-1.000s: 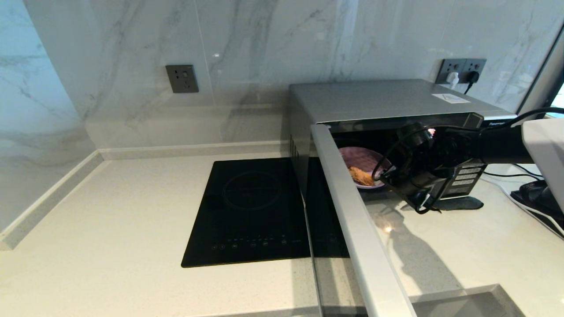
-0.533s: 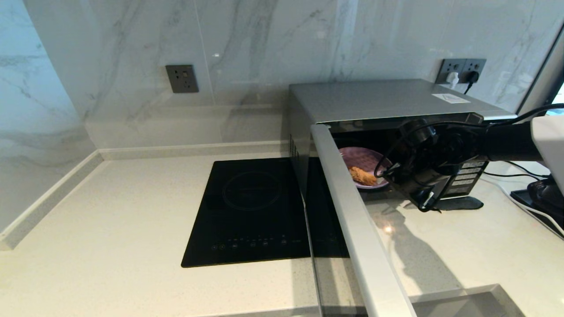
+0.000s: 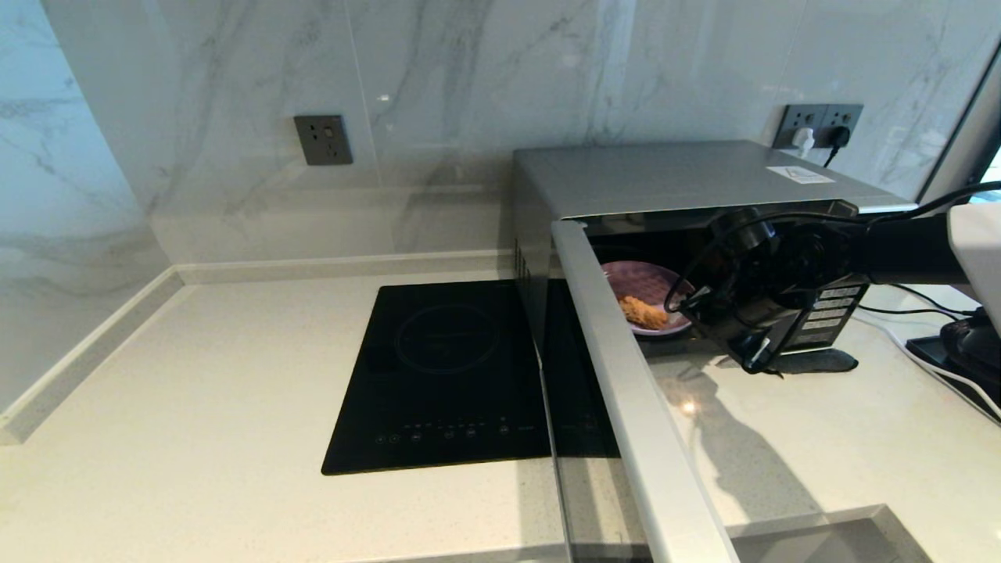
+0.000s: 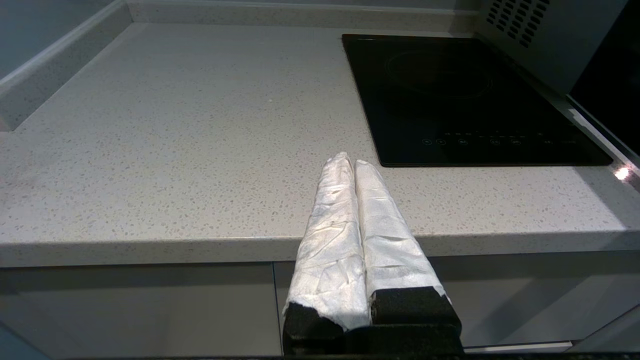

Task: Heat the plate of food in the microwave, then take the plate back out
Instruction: Take the plate out of the microwave

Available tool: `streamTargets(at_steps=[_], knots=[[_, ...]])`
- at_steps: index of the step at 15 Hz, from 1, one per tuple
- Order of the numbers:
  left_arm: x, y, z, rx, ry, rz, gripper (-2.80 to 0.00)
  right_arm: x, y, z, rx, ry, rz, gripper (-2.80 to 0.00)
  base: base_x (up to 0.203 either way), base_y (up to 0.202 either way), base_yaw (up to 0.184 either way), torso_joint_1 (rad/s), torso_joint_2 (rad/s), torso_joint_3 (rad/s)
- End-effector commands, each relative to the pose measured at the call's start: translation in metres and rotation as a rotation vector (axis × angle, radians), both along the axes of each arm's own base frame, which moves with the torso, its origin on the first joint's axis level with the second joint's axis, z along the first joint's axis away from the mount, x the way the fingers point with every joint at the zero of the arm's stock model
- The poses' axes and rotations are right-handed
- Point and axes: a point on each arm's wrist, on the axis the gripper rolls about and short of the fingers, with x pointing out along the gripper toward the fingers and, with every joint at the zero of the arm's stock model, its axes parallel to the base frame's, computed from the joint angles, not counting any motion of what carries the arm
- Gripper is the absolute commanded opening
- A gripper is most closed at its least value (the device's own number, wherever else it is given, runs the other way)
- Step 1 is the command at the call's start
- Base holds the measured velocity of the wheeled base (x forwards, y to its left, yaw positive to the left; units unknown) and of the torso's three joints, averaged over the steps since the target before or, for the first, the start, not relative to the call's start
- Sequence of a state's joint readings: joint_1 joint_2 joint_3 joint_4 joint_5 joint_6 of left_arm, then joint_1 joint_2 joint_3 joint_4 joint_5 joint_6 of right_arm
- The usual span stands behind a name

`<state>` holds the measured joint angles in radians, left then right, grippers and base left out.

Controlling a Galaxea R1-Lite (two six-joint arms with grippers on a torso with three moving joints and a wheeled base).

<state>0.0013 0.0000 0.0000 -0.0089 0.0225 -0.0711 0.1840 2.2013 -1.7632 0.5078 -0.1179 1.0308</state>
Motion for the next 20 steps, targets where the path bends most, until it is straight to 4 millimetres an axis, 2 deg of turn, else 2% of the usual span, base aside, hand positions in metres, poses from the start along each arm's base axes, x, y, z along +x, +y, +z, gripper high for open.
streamTargets(at_steps=[1, 11, 20], knots=[[0.000, 0.000, 0.000, -0.001, 0.001, 0.001, -2.80, 0.002, -0.001, 0.001, -0.002, -0.006, -0.009, 0.00, 0.000, 0.000, 0.000, 0.000, 0.00, 0.000], [0.000, 0.000, 0.000, -0.001, 0.001, 0.001, -2.80, 0.010, 0.000, -0.014, -0.025, 0.016, -0.026, 0.00, 0.000, 0.000, 0.000, 0.000, 0.00, 0.000], [0.000, 0.000, 0.000, -0.001, 0.001, 0.001, -2.80, 0.014, 0.001, -0.017, -0.026, 0.014, -0.020, 0.00, 0.000, 0.000, 0.000, 0.000, 0.00, 0.000]])
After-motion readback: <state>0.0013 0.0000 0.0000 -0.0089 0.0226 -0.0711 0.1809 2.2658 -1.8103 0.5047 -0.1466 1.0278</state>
